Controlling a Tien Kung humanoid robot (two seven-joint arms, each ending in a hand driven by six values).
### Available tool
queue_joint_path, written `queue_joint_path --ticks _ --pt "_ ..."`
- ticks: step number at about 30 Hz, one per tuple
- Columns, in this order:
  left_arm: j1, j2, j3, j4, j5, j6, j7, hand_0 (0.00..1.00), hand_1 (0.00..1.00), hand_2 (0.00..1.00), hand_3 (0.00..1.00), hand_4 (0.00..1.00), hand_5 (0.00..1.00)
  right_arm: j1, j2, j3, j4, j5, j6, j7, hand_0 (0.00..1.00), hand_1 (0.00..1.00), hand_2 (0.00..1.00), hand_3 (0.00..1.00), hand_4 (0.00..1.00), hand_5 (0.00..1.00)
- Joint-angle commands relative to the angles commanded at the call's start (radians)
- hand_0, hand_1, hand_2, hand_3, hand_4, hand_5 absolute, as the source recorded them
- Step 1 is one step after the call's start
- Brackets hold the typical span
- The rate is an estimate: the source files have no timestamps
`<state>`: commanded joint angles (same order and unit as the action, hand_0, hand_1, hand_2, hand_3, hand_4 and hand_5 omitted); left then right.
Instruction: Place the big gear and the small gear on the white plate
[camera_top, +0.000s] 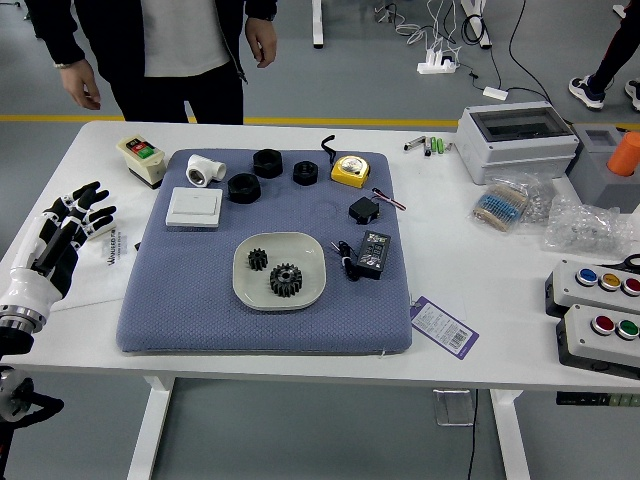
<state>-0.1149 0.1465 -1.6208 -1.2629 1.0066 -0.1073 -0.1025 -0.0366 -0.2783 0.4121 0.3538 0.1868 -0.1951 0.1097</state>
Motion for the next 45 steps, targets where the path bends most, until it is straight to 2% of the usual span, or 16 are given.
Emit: queue_joint_path --ticks 2,3,11,21,28,35,42,44,45 --pt "0.004 -0.003 -0.010 0.000 -0.024 -0.017 0.017 0.813 0.769 0.854 0.805 0.921 0.720 0.000 0.000 -0.001 0.000 0.000 0.000 0.000 0.717 0.723 0.749 0.603 0.874 0.728" --pt "0.006 -0.003 -0.017 0.000 -0.026 -0.035 0.033 0.872 0.864 0.934 0.882 0.974 0.998 0.000 0.000 -0.002 0.000 0.000 0.000 0.000 0.717 0.723 0.749 0.602 0.872 0.726" --pt "0.014 -0.014 -0.044 0.003 -0.035 -0.096 0.065 0.877 0.879 0.944 0.895 0.988 0.998 0.001 0.000 -0.002 0.001 -0.003 0.001 -0.001 0.715 0.723 0.749 0.602 0.871 0.725" --pt "0.013 -0.043 -0.075 0.009 -0.022 -0.114 0.090 0.871 0.870 0.932 0.882 0.993 0.998 -0.002 0.002 0.021 0.000 -0.006 0.004 -0.001 0.717 0.722 0.749 0.601 0.868 0.723" --pt "0.017 -0.045 -0.089 0.004 -0.019 -0.127 0.101 0.870 0.863 0.930 0.878 0.992 0.998 0.001 0.004 0.028 -0.001 -0.008 0.006 -0.001 0.716 0.721 0.749 0.602 0.867 0.723" --pt "0.014 -0.049 -0.099 -0.003 -0.004 -0.159 0.093 0.866 0.856 0.921 0.868 0.990 0.998 0.001 0.005 0.027 -0.001 -0.008 0.007 -0.001 0.717 0.721 0.749 0.602 0.867 0.723" --pt "0.013 -0.058 -0.101 -0.020 0.041 -0.186 0.069 0.864 0.852 0.912 0.863 0.989 0.998 0.002 0.005 0.027 -0.001 -0.007 0.006 -0.001 0.716 0.721 0.749 0.601 0.867 0.722" --pt "0.013 -0.060 -0.106 -0.036 0.121 -0.197 0.045 0.864 0.852 0.912 0.863 0.989 0.998 0.002 0.005 0.026 -0.001 -0.006 0.006 -0.001 0.716 0.721 0.749 0.601 0.867 0.722" --pt "0.012 -0.063 -0.103 -0.040 0.153 -0.199 0.038 0.890 0.896 0.923 0.867 0.988 0.998 0.003 0.005 0.027 -0.001 -0.007 0.006 -0.001 0.717 0.720 0.748 0.601 0.868 0.722"
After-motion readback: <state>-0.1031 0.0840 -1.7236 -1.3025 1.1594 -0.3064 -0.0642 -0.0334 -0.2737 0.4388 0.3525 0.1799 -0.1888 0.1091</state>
